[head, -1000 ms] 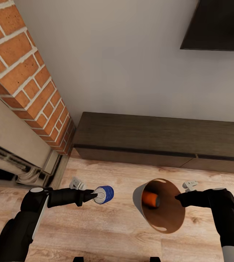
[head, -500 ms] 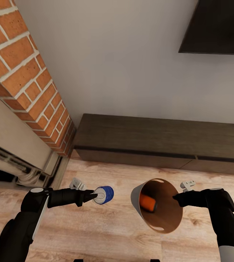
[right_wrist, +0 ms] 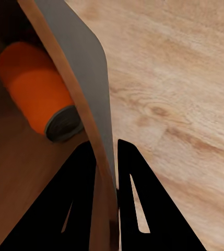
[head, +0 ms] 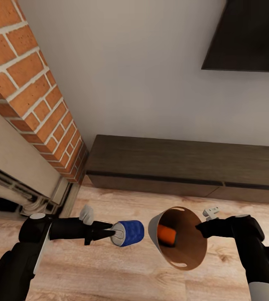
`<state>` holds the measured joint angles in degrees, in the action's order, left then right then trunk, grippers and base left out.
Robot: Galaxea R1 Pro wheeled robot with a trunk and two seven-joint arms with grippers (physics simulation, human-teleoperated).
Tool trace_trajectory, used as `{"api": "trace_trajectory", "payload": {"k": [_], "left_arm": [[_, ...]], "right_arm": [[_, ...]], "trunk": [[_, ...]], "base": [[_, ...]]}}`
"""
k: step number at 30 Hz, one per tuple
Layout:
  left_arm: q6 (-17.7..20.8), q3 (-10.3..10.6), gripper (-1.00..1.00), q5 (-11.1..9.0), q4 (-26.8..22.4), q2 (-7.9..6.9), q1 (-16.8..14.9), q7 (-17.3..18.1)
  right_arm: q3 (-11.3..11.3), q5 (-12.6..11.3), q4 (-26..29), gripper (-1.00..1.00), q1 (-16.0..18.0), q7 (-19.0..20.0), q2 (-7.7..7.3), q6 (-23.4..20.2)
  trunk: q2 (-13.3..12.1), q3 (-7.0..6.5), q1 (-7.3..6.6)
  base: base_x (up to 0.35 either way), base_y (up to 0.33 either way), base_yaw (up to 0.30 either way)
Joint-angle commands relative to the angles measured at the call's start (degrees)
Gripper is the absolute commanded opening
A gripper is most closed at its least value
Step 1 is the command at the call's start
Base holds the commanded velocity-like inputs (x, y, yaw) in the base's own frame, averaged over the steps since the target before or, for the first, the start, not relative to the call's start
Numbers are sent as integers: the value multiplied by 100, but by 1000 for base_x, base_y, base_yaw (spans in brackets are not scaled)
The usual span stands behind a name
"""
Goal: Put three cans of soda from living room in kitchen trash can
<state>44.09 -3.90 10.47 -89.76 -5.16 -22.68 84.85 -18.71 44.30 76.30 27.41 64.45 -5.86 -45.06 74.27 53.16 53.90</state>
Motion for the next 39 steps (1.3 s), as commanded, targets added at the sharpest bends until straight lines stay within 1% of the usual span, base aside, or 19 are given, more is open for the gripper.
{"api": "trace_trajectory", "payload": {"k": [1, 2, 3, 5, 11, 15, 16, 18, 19, 23, 25, 27, 31, 33, 34, 39], "left_arm": [[0, -1, -100, 8, -4, -1, 0, 116], [1, -4, -100, 8, -13, 1, 0, 217], [2, -9, -100, 8, -36, 0, 0, 398], [-4, -21, -100, 8, -69, -1, 0, 515], [-7, -74, -100, -6, -142, -14, 0, 515], [-7, -295, -100, -24, -158, -18, 0, 515], [-7, -346, -100, -45, -161, -19, 0, 515], [-3, -378, -100, -93, -165, -19, 0, 515], [3, -407, -100, -201, -165, -19, 0, 515], [141, -404, -100, -313, -165, 16, 0, 515], [189, -396, -100, -327, -165, 31, -1, 515], [248, -387, -100, -342, -164, 56, -6, 515], [332, -382, -100, -349, -164, 74, -18, 515], [356, -378, -100, -351, -164, 97, -26, 515], [365, -377, -100, -349, -164, 132, -29, 515], [383, -375, -100, -345, -164, 352, -34, 515]], "right_arm": [[32, -75, 1, -100, 1, 29, 3, -73], [64, -76, 0, -100, 1, 26, 2, -73], [121, -77, 0, -100, 1, 9, 0, -73], [173, -78, -1, -100, 1, -30, 0, -100], [237, -84, -1, -100, 1, -132, 3, -235], [324, -82, -129, -100, 1, -176, -1, -265], [340, -81, -185, -100, 1, -213, 0, -269], [350, -85, -220, -100, 1, -289, 2, -271], [359, -95, -254, -100, 1, -399, 20, -273], [365, -96, -281, -100, 1, -498, 93, -275], [366, -96, -285, -100, 1, -511, 108, -275], [392, -86, -286, -100, 1, -528, 160, -275], [510, -75, -288, -100, 1, -538, 193, -275], [552, -73, -290, -100, 1, -543, 203, -275], [570, -72, -289, -100, 1, -545, 208, -275], [605, -71, -286, -100, 1, -547, 220, -287]], "trunk": [[-42, -28, -23], [-82, -53, -45], [-82, -61, -45], [-82, -73, -45], [-82, -88, -45], [-82, -91, -45], [-82, -91, -45], [-82, -91, -45], [-82, -91, -45], [-82, -91, -45], [-82, -91, -45], [-82, -91, -45], [-82, -91, -45], [-82, -91, -45], [-82, -91, -45], [-82, -91, -45]], "base": [[0, 0, 0], [0, 0, 0], [0, 0, 0], [0, 0, 0], [0, 0, 0], [0, 0, 0], [0, 0, 0], [0, 0, 0], [0, 0, 0], [0, 0, 0], [0, 0, 0], [0, 0, 0], [0, 0, 0], [0, 0, 0], [0, 0, 0], [0, 0, 0]]}}
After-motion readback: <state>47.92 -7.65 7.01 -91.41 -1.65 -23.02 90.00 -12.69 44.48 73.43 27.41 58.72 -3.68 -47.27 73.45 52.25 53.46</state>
